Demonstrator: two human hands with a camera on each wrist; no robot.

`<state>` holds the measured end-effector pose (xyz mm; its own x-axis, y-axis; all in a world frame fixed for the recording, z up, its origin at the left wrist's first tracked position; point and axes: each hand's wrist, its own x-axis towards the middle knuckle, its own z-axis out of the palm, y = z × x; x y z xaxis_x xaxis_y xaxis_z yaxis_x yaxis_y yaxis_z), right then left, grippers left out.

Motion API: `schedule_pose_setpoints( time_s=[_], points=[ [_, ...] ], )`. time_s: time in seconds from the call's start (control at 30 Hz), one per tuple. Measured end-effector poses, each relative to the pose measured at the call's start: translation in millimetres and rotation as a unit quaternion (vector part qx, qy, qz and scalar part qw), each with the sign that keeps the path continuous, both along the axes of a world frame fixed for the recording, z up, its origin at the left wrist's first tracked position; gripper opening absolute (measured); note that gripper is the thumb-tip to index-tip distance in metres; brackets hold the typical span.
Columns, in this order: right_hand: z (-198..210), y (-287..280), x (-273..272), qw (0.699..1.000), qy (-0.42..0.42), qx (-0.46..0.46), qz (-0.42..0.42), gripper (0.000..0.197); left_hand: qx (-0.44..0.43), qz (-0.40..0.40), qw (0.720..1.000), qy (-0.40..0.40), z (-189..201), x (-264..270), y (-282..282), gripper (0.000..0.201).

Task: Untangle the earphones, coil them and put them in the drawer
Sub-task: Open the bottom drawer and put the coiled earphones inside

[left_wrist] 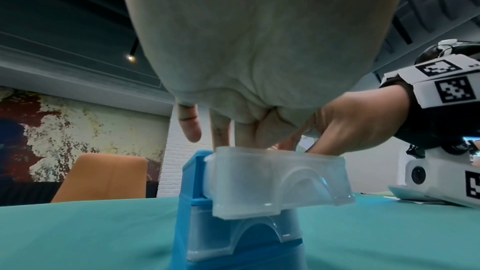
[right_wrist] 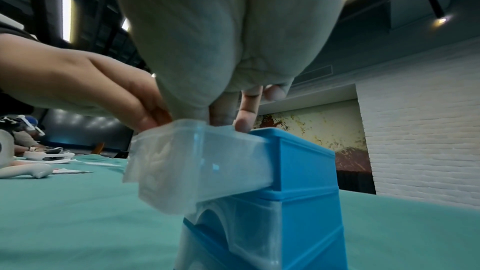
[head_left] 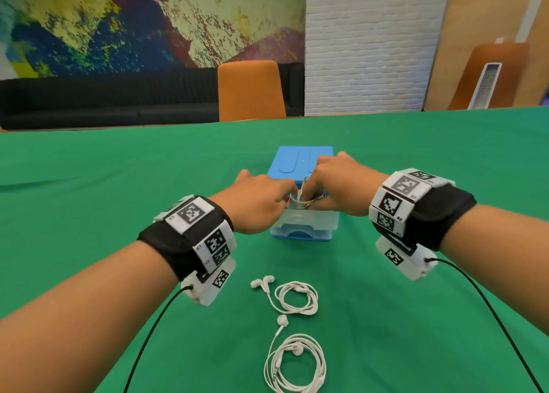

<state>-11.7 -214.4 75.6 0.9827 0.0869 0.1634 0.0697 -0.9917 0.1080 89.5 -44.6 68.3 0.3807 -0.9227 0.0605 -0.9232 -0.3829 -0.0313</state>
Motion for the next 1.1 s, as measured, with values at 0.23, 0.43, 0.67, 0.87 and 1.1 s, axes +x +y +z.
schedule_pose_setpoints(
  time_s=[0.23, 0.43, 0.67, 0.87, 1.1],
  points=[
    [19.2, -2.4, -8.1, 0.985, 0.081, 0.151, 0.000, 0.020, 0.039, 0.016, 0.999, -0.023, 1.8, -4.7, -0.7, 0.040],
    [10.0, -4.7, -13.2, 0.991, -0.014, 0.136, -0.004, 0.012, 0.051, 0.008, 0.996, -0.072, -2.8, -6.1, -2.3, 0.051],
    [1.1, -3.8, -35.6, 0.995, 0.022, 0.093, -0.013, 0.052, 0.060, -0.025, 0.996, -0.065, -3.1, -2.0, 2.4, 0.054],
    [-1.4, -1.4, -31.4, 0.996, 0.060, -0.050, -0.036, 0.031, -0.013, -0.027, 0.997, -0.065, 0.9, 0.1, 3.1, 0.045],
    [-10.2, -4.3, -19.3, 0.994, 0.037, -0.059, -0.080, 0.030, -0.068, -0.007, 0.998, 0.008, -10.4, 14.9, -0.5, 0.041]
  ],
)
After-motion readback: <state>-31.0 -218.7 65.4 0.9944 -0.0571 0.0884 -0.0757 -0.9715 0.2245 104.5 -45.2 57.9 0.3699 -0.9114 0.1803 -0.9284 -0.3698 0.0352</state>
